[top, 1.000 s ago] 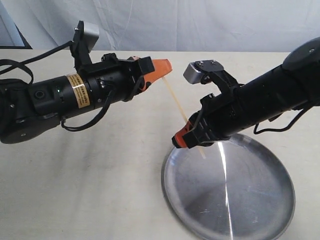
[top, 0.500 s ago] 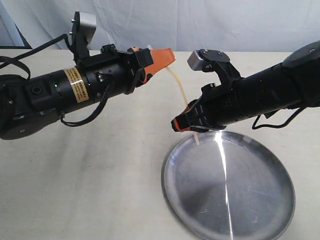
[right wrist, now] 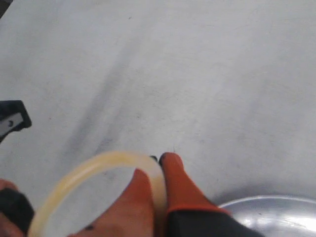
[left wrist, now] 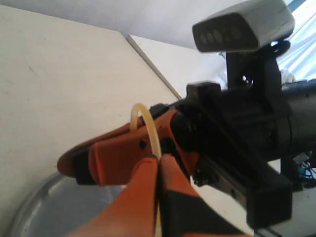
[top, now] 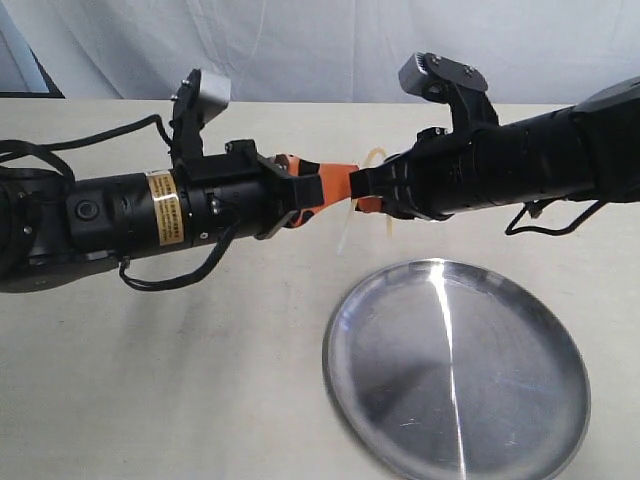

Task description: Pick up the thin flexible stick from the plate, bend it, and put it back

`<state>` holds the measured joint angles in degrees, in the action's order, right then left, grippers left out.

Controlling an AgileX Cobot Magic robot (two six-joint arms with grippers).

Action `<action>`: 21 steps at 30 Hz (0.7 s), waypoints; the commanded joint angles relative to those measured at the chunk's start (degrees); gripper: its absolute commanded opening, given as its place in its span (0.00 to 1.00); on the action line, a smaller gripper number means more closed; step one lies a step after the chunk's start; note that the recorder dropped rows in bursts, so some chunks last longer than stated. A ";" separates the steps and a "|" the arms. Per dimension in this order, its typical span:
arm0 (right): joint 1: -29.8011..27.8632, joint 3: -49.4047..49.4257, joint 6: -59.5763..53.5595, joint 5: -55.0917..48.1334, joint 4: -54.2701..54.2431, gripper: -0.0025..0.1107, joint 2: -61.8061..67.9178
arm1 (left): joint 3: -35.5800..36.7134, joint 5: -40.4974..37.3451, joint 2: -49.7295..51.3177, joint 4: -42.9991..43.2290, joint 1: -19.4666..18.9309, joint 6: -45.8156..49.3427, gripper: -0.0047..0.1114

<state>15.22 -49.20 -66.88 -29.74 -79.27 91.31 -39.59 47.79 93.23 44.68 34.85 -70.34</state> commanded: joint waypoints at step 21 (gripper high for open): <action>0.26 -0.78 -0.02 -3.06 -5.65 0.01 -0.90 | 0.52 -4.11 0.69 5.54 0.70 -1.60 0.04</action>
<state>15.22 -49.20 -66.88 -30.67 -82.96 91.09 -39.48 44.81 93.23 48.88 34.85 -71.76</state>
